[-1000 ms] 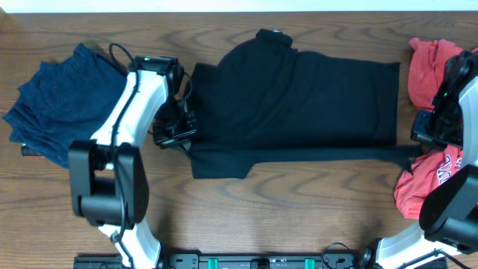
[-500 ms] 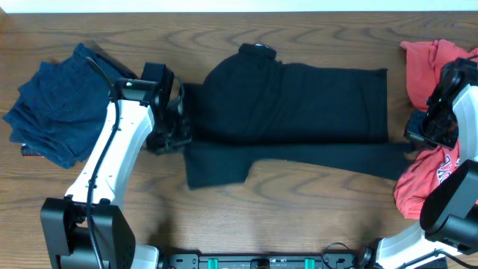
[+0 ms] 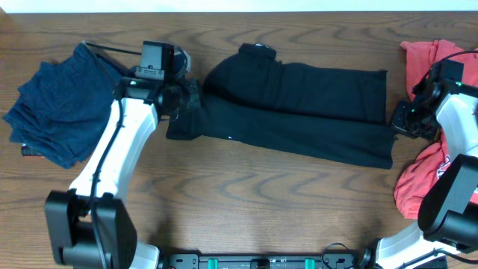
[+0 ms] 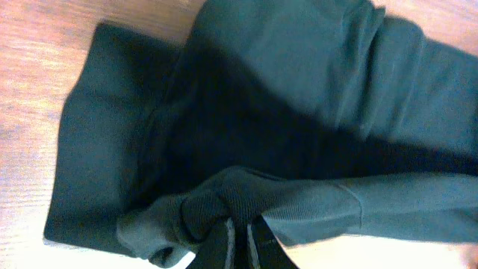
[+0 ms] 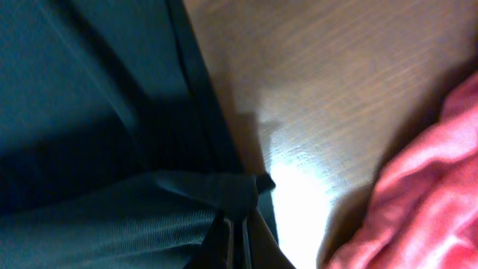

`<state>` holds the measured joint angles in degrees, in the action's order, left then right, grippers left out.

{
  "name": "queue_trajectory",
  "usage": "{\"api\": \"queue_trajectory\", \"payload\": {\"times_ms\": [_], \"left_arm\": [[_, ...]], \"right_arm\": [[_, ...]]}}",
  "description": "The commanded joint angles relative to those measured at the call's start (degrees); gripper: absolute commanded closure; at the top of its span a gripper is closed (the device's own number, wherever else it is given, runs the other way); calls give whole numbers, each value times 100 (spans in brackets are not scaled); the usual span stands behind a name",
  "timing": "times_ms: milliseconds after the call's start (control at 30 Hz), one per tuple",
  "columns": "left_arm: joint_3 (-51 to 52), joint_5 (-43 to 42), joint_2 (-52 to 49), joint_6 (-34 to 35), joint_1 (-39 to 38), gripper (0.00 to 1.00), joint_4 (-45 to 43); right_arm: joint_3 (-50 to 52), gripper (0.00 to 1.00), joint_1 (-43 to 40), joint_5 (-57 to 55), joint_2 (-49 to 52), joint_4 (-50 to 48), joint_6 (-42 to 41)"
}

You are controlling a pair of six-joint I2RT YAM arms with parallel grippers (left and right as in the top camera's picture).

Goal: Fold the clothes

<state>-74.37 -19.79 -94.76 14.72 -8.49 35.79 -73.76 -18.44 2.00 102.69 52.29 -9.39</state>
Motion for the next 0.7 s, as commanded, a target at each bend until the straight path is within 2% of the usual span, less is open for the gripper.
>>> {"api": "queue_trajectory", "payload": {"times_ms": [0,133,200,333,467,500,600,667], "left_arm": [[-20,-9,-426,-52,-26,94,-297],[-20,-2,-826,-52,-26,94,-531],[-20,76,-992,-52,-26,94,-522],[-20,527,-1193,-52,-26,88,-420],[-20,1272,-1228,-50,-26,87,-136],[-20,1331,-1228,-52,-26,83,-57],[-20,1327,-1228,-52,-26,59,157],[-20,1325,-1228,-52,-26,51,341]], "right_arm": [[140,99,50,42,-79,-179,17],[243,96,50,42,-79,-435,17],[243,88,50,46,-79,-595,20],[243,63,48,330,-79,-1056,26],[240,60,48,446,-79,-1193,66],[240,58,37,446,-79,-1130,66],[240,58,24,442,-79,-673,66],[254,62,24,321,-79,-125,61]]}}
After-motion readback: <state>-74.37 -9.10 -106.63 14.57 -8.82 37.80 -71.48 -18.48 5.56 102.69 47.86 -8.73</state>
